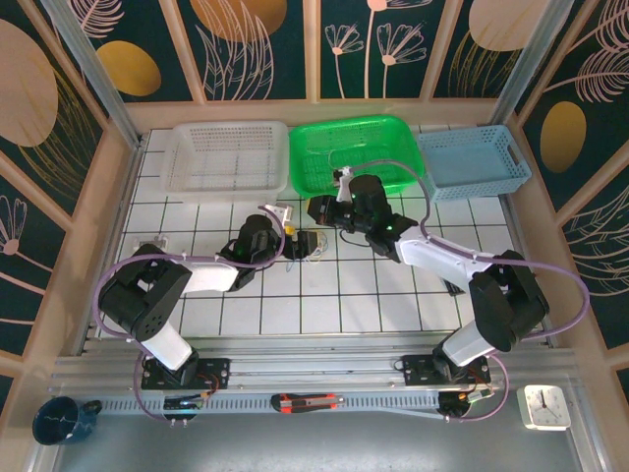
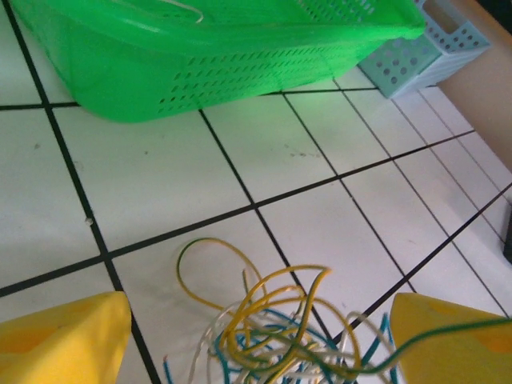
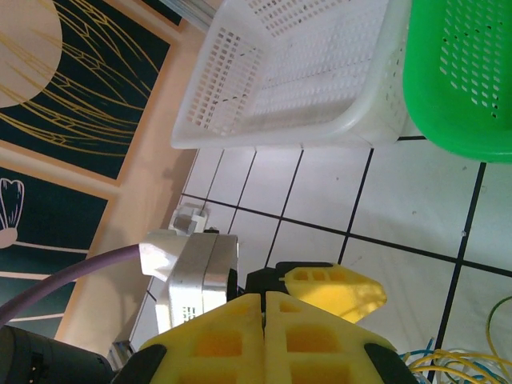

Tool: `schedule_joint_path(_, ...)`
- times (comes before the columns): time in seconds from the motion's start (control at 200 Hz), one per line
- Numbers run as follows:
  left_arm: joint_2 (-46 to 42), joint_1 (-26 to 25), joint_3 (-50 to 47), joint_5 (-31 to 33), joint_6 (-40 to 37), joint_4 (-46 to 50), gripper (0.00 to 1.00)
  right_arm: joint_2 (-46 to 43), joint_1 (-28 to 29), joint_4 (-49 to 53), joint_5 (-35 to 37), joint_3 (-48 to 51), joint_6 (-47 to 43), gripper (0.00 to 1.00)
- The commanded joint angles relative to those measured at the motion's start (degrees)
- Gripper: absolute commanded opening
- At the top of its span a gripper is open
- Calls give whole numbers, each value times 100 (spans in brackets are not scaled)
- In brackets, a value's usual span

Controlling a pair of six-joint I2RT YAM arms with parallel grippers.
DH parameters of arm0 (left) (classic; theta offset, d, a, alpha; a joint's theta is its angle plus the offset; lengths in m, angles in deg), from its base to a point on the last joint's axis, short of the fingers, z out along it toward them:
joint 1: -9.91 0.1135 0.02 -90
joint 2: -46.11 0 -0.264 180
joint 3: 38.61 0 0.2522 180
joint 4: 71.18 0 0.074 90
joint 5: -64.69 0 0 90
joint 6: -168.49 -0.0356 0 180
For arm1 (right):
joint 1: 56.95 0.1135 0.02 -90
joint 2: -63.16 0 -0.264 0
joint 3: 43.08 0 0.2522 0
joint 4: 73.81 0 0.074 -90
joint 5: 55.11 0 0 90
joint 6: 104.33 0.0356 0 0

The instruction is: Untangle the cables

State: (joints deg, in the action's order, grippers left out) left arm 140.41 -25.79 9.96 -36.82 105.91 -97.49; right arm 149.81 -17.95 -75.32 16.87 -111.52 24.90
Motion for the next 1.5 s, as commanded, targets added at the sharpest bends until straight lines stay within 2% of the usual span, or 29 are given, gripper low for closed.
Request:
schedule_joint_path(0.0, 200, -30, 81, -180, 4, -447, 84, -13, 108, -222, 93, -7, 58, 0)
schedule_joint_path(0.135, 552, -28, 261, -331, 77, -542, 75, -106, 143, -222, 10, -172, 136, 0)
schedule_joint_path(0.37, 757, -26, 91, -370, 101, -690, 43, -601, 129, -231, -131, -681, 328, 0)
schedule_joint_path(0.615, 842, -28, -256, -328, 158, -815, 26, -1107, -95, -92, -217, -1204, 395, 0)
schedule_joint_path(0.781, 810, -30, -442, -317, 244, -923, 24, -1353, -344, 53, -289, -1361, 356, 0)
schedule_joint_path(0.911, 642, -28, -484, -317, 279, -839, 30, -1494, -567, 235, -259, -1303, 242, 0)
schedule_joint_path(1.016, 432, -27, -445, -326, 315, -665, 42, -1593, -733, 349, -182, -1162, 144, 0)
schedule_joint_path(1.131, 111, -26, -274, -346, 392, -293, 56, -1623, -1274, 602, 55, -1076, -98, 0)
schedule_joint_path(1.231, -91, -31, -99, -365, 478, 1, 75, -1600, -1706, 798, 427, -1061, -395, 0)
schedule_joint_path(1.316, -252, -28, 53, -376, 498, 248, 98, -1517, -2156, 859, 729, -1054, -565, 0)
schedule_joint_path(1.496, -414, -28, 367, -407, 527, 729, 99, -1062, -3104, 759, 1429, -1113, -700, 0)
